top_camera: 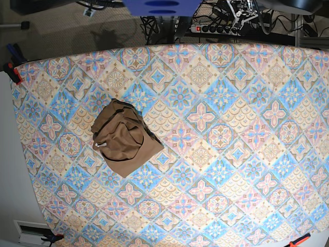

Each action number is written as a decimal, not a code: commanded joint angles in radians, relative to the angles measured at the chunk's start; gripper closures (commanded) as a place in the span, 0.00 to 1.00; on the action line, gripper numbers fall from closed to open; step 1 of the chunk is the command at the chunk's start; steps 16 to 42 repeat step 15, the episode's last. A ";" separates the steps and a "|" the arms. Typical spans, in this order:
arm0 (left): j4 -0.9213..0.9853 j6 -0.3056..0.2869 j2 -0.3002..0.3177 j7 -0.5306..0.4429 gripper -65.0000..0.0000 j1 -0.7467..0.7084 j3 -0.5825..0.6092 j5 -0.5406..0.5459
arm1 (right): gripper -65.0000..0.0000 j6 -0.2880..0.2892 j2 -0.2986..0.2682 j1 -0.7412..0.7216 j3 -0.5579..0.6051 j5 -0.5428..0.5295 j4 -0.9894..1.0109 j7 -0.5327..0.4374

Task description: Layout the t-shirt on the table in an organized manner, then fold the t-shirt properly

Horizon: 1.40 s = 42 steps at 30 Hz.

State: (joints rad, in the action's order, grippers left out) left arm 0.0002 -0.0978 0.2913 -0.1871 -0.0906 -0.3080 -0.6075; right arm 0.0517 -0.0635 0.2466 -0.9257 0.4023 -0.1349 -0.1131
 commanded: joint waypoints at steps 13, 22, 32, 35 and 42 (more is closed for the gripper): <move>0.000 0.089 -0.030 0.113 1.00 0.064 -0.007 -0.110 | 1.00 -0.164 -0.003 -0.095 0.001 0.266 0.077 -0.006; 0.000 0.089 -0.056 0.113 1.00 0.064 -0.007 -0.110 | 1.00 -0.163 -0.003 -0.105 0.003 0.323 0.113 -0.006; 0.000 0.089 -0.056 0.113 1.00 0.064 -0.007 -0.110 | 1.00 -0.163 -0.003 -0.105 0.003 0.323 0.113 -0.006; 0.000 0.089 -0.056 0.113 1.00 0.064 -0.007 -0.110 | 1.00 -0.163 -0.003 -0.105 0.003 0.323 0.113 -0.006; 0.000 0.089 -0.056 0.113 1.00 0.064 -0.007 -0.110 | 1.00 -0.163 -0.003 -0.105 0.003 0.323 0.113 -0.006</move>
